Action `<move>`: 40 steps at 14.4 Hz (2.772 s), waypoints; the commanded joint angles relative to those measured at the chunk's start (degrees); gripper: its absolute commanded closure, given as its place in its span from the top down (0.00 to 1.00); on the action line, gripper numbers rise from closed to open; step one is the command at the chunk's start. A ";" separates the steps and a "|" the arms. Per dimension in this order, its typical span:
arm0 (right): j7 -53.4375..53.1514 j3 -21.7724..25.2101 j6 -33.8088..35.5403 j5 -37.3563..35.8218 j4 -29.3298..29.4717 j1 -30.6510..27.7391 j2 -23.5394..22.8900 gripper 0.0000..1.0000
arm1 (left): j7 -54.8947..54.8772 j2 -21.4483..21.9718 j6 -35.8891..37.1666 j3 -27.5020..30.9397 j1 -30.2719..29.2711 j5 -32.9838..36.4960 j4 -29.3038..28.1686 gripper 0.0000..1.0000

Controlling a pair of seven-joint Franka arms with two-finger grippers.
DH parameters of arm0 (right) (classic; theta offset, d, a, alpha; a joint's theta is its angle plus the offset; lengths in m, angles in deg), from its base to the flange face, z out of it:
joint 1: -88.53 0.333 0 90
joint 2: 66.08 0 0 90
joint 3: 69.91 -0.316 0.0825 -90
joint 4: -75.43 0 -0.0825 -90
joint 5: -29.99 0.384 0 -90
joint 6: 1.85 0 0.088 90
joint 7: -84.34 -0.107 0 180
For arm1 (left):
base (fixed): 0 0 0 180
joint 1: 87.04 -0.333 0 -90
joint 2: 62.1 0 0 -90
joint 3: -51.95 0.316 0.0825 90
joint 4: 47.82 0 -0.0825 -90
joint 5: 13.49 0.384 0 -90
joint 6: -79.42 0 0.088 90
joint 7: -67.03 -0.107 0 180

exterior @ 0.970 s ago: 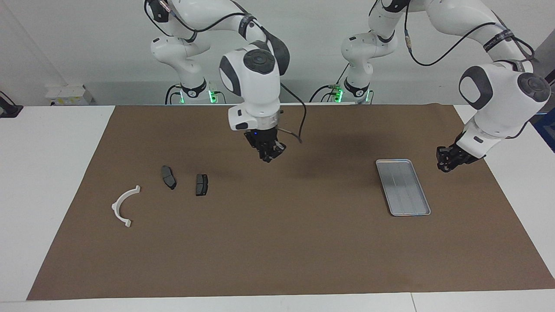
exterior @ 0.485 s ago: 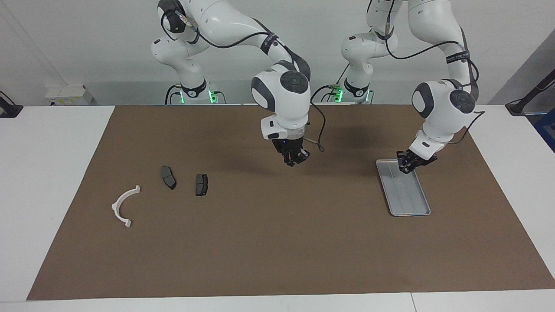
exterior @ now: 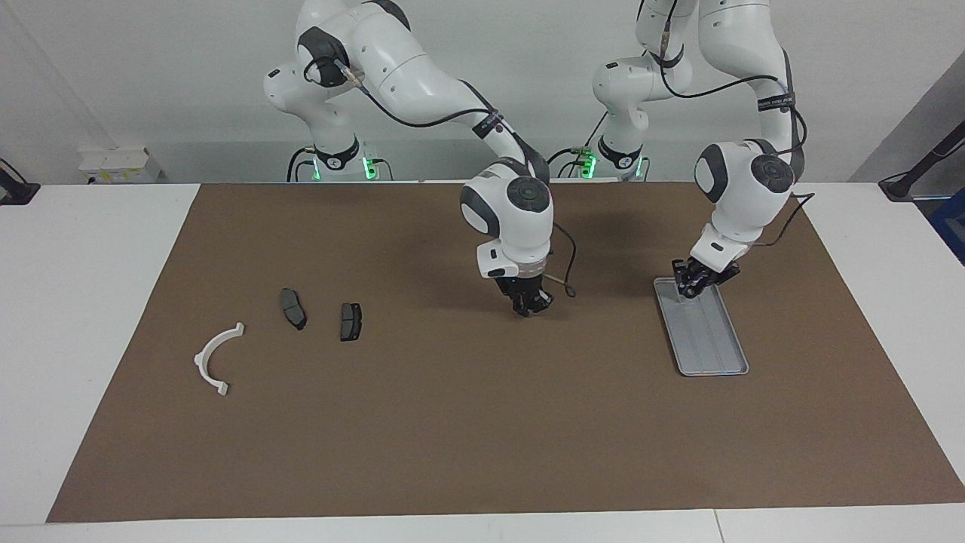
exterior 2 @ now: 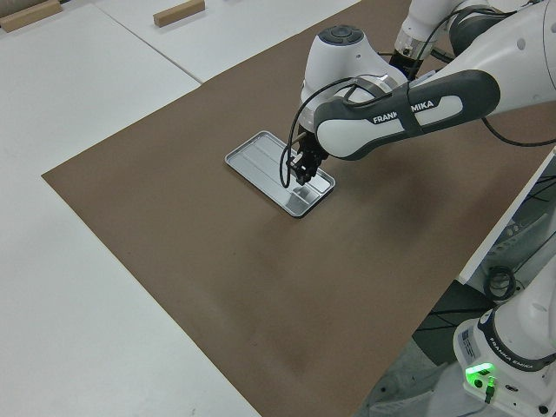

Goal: Pick bearing gear from pile to tray

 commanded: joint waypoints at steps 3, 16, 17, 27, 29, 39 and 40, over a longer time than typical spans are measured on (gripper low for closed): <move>-0.69 -0.32 -8.99 -0.77 -5.87 -0.42 1.14 0.00 | -0.68 -0.27 -4.28 0.51 0.02 -0.85 -1.98 0.00; 9.80 -0.05 13.65 0.20 8.44 -10.07 6.84 1.00 | -0.77 -3.52 -7.79 0.51 -0.25 -0.76 -1.98 0.00; 15.25 -0.14 14.71 0.29 8.26 -12.43 8.43 1.00 | -0.77 -3.61 -7.79 0.51 -0.25 -0.76 -1.98 0.00; 73.57 0.39 25.00 -0.94 7.74 -33.45 16.00 1.00 | 9.62 -2.82 21.54 0.07 6.83 0.20 21.03 1.00; 73.75 0.39 25.35 -1.29 7.47 -35.04 16.70 1.00 | 23.51 -3.34 22.00 -0.02 15.09 4.49 23.68 1.00; 73.84 0.30 26.41 -0.77 6.50 -38.38 18.37 1.00 | 47.39 -13.88 12.09 -0.10 33.50 4.43 26.15 1.00; 73.84 0.30 26.41 -0.77 6.42 -38.30 18.72 1.00 | 47.48 -15.55 9.81 -0.10 33.76 4.43 26.24 1.00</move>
